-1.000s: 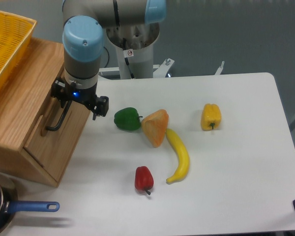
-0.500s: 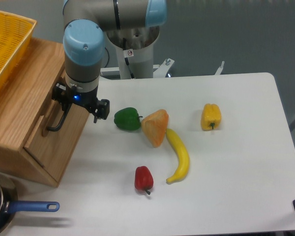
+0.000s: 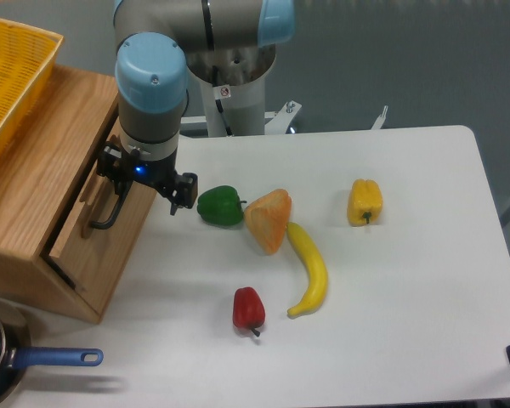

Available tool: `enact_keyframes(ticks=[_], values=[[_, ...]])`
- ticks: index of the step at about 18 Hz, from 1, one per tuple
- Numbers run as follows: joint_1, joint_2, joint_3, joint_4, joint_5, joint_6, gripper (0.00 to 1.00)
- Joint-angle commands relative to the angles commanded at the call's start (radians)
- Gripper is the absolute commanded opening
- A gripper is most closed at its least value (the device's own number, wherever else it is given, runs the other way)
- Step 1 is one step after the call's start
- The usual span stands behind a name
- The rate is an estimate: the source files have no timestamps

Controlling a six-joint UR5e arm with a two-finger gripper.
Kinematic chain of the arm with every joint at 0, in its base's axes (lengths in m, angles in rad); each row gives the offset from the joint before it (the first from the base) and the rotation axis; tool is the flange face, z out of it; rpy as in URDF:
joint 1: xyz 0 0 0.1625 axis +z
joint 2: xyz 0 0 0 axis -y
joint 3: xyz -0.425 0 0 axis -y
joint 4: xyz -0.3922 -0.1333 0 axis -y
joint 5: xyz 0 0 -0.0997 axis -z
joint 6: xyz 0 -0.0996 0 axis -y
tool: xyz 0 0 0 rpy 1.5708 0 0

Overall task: Slide open the top drawer
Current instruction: 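Pull the handle outward to slide the wooden drawer open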

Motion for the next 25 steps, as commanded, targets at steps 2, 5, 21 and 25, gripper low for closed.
enact_keyframes(ticks=[2,5,21,25], values=[[0.009,0.0,0.0,0.002,0.0,0.002,1.0],[0.011,-0.002,0.0,0.003,0.0,0.003,1.0],[0.097,-0.023,0.018,-0.005,0.038,0.1,1.0],[0.112,-0.026,0.018,-0.005,0.037,0.118,1.0]])
